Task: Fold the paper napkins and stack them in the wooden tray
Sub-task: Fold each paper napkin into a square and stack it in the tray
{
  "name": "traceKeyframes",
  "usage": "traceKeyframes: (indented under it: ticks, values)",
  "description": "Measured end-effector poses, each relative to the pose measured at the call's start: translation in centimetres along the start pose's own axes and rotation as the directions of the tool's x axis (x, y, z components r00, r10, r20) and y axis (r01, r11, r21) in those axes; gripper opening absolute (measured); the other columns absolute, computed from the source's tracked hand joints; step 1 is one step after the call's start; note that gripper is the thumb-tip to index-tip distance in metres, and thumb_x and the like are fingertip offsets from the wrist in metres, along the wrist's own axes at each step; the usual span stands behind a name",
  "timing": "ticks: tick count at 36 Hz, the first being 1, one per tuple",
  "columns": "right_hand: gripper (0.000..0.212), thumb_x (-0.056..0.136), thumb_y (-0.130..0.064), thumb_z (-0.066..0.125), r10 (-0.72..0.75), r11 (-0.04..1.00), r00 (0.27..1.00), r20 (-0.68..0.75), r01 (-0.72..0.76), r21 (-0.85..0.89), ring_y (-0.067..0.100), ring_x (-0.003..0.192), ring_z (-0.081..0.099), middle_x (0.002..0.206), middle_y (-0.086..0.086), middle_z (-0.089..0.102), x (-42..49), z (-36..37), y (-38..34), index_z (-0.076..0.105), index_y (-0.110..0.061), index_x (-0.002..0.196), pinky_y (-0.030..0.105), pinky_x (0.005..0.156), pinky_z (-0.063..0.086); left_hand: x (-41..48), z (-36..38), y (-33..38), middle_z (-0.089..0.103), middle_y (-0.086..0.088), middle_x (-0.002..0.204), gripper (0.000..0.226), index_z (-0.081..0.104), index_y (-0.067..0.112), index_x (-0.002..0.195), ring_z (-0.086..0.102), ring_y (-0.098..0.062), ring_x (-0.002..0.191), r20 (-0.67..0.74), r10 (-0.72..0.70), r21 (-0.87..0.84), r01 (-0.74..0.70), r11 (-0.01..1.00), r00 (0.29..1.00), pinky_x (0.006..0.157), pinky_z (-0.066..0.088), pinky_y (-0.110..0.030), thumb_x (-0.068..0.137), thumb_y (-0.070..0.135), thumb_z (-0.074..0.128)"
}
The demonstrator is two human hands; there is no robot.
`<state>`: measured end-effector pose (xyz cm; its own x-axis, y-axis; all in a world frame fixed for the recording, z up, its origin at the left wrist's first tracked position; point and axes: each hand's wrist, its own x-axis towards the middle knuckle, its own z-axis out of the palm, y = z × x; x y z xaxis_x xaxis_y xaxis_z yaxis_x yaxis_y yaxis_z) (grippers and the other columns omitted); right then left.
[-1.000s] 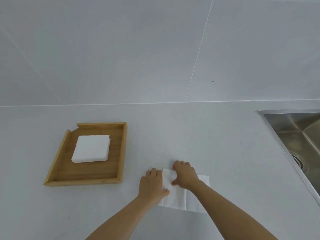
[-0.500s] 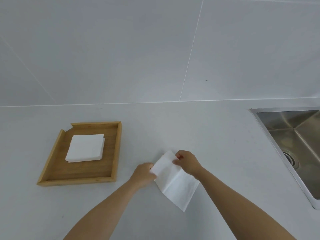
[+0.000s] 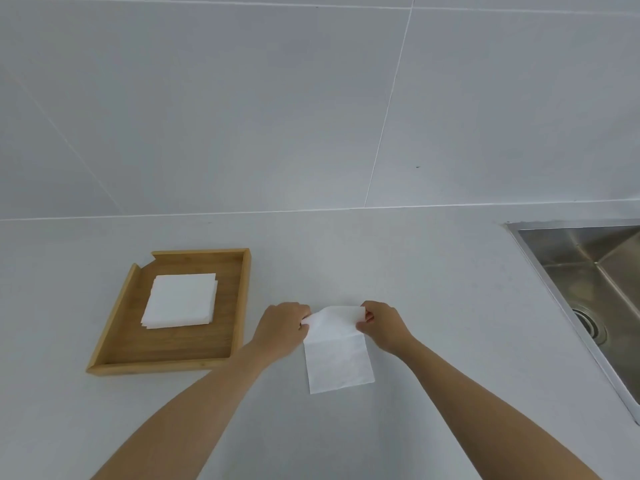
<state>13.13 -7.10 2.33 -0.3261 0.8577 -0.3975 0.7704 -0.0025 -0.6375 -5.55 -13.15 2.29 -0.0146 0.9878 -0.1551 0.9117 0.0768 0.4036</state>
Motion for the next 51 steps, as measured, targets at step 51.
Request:
traceKeyframes:
  ticks: [51]
  values:
    - [0.039, 0.075, -0.006, 0.068, 0.155, 0.972, 0.983, 0.102, -0.134, -0.194, 0.018, 0.083, 0.047, 0.081, -0.003, 0.046, -0.2, 2.4, 1.3, 0.036, -0.025, 0.060, 0.017, 0.055, 0.034, 0.4, 3.7, 1.6, 0.059, -0.005, 0.111, 0.017, 0.058, 0.016, 0.094, 0.051, -0.025, 0.110, 0.291, -0.274, 0.053, 0.270, 0.961, 0.917, 0.088, 0.033, -0.034, 0.082, 0.007, 0.051]
